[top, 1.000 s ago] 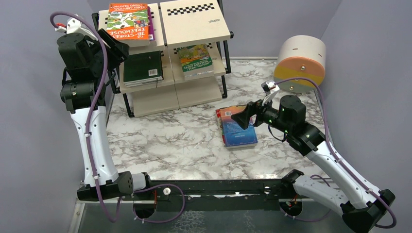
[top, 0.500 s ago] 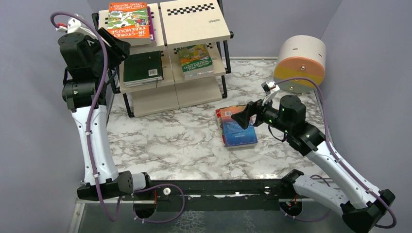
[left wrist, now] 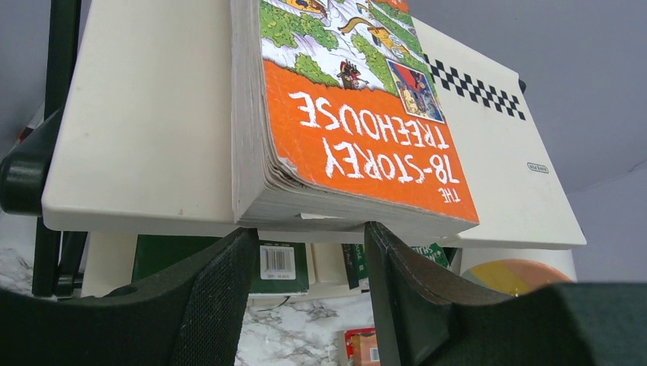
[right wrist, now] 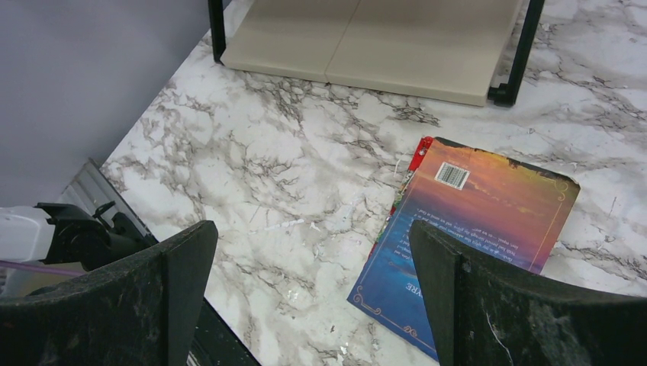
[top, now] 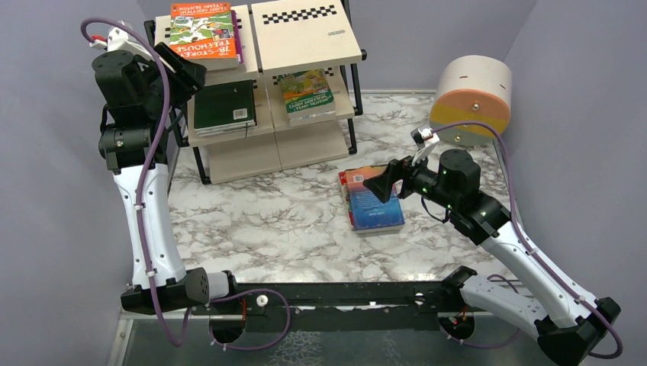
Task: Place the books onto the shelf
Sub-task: Place the book on the shelf.
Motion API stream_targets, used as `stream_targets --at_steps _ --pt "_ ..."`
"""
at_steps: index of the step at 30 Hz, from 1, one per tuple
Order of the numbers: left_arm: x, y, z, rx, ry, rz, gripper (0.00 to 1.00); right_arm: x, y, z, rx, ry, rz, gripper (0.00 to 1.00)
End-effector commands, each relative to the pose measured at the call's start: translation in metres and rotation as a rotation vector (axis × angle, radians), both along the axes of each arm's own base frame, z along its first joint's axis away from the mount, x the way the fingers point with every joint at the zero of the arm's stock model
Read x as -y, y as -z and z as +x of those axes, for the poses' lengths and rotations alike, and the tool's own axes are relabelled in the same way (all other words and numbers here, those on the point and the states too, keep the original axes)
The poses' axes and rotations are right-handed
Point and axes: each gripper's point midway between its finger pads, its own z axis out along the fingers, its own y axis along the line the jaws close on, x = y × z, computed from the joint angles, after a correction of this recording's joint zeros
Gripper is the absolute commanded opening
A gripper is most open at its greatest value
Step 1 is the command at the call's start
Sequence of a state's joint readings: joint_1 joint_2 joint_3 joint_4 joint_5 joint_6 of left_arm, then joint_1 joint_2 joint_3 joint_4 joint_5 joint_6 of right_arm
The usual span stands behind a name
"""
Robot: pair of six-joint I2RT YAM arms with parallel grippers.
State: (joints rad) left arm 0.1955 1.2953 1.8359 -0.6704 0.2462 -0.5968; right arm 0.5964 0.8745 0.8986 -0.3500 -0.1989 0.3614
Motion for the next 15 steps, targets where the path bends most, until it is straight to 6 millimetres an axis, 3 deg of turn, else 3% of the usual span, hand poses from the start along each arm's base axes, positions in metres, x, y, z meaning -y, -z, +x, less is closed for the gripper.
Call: stream_targets --at_steps 1,15 --pt "-0.0006 -0.0043 0.0065 0.026 0.009 -0.007 0.47 0.0014 -0.0169 0.0033 0.038 0.019 0.02 0.95" --pt "-0.0043 0.0001 0.0106 0.014 -0.01 -0.008 0.47 -0.0002 -0.0167 0.0056 0.037 0.019 0.018 0.95"
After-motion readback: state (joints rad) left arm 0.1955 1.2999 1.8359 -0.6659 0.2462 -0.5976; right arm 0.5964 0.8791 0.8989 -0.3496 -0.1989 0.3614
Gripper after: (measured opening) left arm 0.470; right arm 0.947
